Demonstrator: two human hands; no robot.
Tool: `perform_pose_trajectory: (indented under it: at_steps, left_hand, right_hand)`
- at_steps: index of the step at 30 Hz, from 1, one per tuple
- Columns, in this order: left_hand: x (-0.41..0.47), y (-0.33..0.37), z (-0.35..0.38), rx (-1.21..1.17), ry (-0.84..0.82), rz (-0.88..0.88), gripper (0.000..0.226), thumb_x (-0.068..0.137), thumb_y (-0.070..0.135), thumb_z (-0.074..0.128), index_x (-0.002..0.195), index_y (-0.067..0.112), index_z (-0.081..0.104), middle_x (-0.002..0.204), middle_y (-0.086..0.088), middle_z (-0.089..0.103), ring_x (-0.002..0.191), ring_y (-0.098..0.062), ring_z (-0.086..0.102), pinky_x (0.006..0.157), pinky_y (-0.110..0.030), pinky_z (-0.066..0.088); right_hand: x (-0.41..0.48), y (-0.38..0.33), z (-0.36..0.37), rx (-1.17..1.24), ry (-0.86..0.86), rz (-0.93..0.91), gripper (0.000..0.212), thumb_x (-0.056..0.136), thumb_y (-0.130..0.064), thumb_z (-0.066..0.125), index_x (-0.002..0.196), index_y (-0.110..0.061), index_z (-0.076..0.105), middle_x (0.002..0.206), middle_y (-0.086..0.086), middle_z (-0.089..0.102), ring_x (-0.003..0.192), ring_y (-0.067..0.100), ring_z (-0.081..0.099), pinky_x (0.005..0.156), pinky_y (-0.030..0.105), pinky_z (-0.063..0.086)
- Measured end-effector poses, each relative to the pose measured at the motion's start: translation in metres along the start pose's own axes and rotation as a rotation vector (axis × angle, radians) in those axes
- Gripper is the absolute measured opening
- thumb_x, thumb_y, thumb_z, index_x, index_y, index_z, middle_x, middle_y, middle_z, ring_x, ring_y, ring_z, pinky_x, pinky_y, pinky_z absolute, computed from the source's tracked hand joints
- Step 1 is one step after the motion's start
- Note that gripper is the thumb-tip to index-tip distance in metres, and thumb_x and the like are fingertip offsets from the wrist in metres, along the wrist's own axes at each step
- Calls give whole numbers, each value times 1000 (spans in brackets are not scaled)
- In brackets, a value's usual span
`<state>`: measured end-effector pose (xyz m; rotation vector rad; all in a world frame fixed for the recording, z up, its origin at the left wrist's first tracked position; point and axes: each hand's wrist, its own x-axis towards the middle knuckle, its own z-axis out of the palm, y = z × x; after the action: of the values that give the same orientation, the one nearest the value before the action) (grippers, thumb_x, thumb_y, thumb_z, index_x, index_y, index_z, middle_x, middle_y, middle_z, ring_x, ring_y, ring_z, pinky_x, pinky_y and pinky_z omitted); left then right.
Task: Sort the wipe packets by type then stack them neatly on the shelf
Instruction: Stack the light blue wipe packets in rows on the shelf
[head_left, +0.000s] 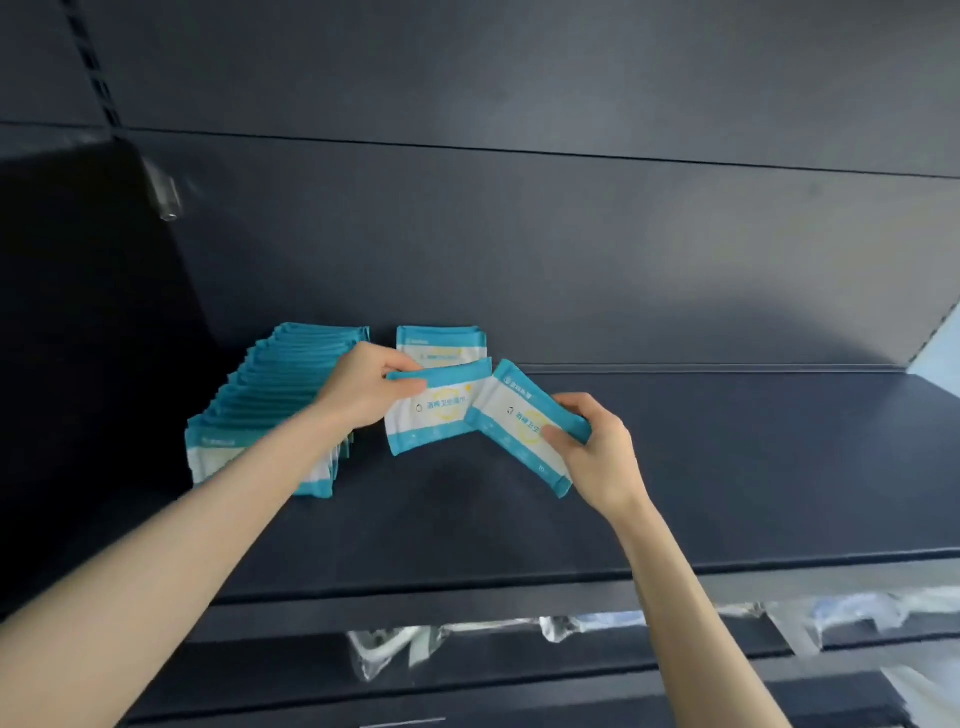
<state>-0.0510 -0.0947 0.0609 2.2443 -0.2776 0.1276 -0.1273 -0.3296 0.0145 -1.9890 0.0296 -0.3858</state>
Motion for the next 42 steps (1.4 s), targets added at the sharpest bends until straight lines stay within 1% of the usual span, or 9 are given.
perform_pose_trajectory:
  at_steps: [2,6,10,13,16,21,31,36,42]
  left_hand:
    - [27,-5,-5,37,-33,-2,28,83,14,71,110,8,69,119,-2,65,115,-17,57,100,-31,42]
    - [69,-14,-1,111,-73,-5,21,81,12,73,101,12,70,117,-3,66,115,-18,58,100,-31,42]
    - [99,-26,8,180,-122,-18,13,80,14,73,92,19,71,108,-1,70,106,-17,62,97,-37,47]
    - [115,-33,9,160,-174,-17,14,84,10,69,96,16,70,109,-1,68,108,-14,61,93,-30,46]
    - [125,-35,2,117,-296,-17,22,86,4,64,107,11,68,112,-5,67,108,-13,60,80,-15,45]
    - [134,-43,-7,236,-480,5,50,74,7,79,120,15,60,116,4,58,112,-8,52,97,-22,40]
    - [135,-47,5,296,-304,196,38,66,20,85,99,18,67,100,6,66,94,-7,59,87,-21,44]
    - [135,-54,11,333,-236,246,30,71,15,82,96,19,66,95,2,64,89,-10,57,85,-29,47]
    - [138,-57,11,380,-210,295,32,76,10,77,105,15,66,105,3,57,100,-13,54,91,-34,46]
  right_hand:
    - [16,-2,7,-27,22,19,22,90,-8,62,104,-23,55,99,-9,63,89,4,62,63,11,50]
    - [50,-1,20,-89,36,38,18,88,-11,65,100,-19,55,98,-6,63,83,4,61,57,10,48]
    - [82,4,32,-150,1,35,18,88,-11,66,98,-21,55,97,-7,62,86,9,61,60,12,49]
    - [104,9,40,-201,-43,16,17,88,-10,66,96,-19,55,97,-6,62,88,9,60,65,15,49]
    - [124,15,51,-276,-97,-25,15,86,-10,68,98,-16,61,99,-5,64,89,11,59,69,17,46]
    - [141,20,76,-367,-130,-123,28,81,-16,74,107,-12,65,103,-1,47,91,17,54,86,25,45]
    - [149,16,109,-547,-72,-256,40,82,-33,72,110,-11,55,111,2,43,105,19,44,75,35,45]
    - [148,26,108,-651,-23,-324,63,81,-36,72,133,-11,49,125,8,40,113,23,36,97,33,34]
    - [154,26,112,-713,4,-298,57,79,-41,72,125,-14,52,126,5,36,114,22,32,96,31,25]
